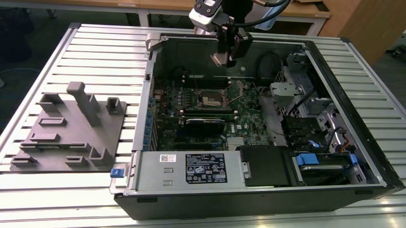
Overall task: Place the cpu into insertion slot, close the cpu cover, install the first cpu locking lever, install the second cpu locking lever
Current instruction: 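Place the cpu into insertion slot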
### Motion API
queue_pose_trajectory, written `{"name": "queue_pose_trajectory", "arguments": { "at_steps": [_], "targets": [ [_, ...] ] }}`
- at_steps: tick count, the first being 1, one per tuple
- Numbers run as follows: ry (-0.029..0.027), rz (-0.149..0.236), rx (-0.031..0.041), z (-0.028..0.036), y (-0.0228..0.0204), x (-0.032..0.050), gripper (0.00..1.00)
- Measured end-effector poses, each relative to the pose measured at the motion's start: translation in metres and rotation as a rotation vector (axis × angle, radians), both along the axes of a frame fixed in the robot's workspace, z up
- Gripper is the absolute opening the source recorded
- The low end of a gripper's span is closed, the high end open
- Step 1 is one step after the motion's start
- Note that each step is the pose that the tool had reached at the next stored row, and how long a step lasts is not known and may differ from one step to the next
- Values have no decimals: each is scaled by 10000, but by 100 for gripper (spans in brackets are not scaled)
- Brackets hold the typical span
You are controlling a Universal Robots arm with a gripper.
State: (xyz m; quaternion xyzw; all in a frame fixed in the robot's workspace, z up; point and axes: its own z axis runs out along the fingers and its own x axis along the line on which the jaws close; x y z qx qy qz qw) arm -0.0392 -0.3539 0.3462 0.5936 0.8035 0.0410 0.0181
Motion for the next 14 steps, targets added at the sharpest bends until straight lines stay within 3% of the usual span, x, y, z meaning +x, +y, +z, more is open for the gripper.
{"name": "queue_pose_trajectory", "arguments": {
  "at_steps": [14],
  "targets": [
    [1, 0, -2, -38, 0, 0, 54]
  ]
}}
